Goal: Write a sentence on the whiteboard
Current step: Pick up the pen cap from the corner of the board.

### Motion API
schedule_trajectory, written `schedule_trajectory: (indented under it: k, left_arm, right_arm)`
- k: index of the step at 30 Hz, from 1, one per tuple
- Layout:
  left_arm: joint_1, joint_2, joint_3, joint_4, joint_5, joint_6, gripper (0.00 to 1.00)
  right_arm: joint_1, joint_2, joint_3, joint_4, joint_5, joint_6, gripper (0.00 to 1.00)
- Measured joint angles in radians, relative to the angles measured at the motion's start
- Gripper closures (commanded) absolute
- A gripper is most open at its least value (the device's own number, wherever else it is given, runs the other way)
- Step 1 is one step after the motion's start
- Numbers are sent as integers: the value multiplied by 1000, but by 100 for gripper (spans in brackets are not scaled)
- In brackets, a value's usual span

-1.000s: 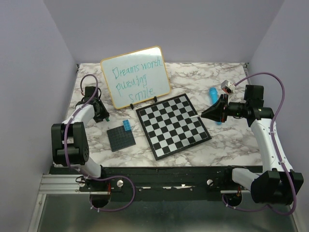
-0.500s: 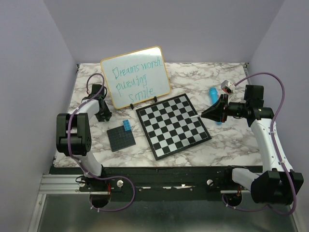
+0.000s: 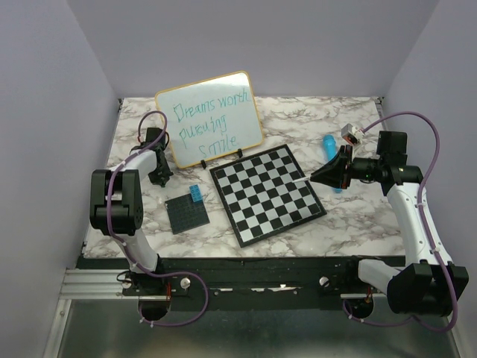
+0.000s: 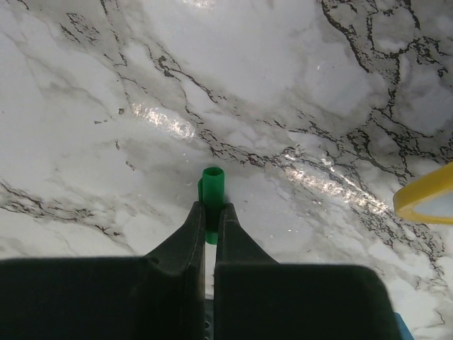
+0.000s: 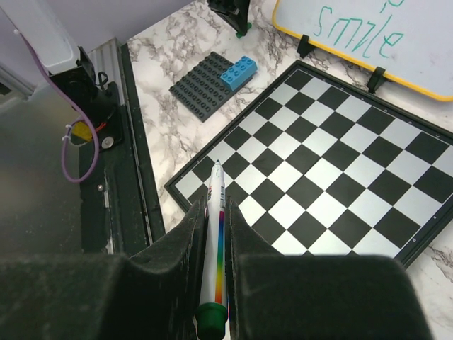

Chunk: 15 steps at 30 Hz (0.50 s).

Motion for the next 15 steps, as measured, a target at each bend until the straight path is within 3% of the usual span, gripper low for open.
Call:
schedule_trajectory:
  k: [15]
  left_arm:
    - [-8, -19, -9, -24, 23, 142, 99]
  right_arm:
    - [0, 0, 0, -1, -10, -2, 99]
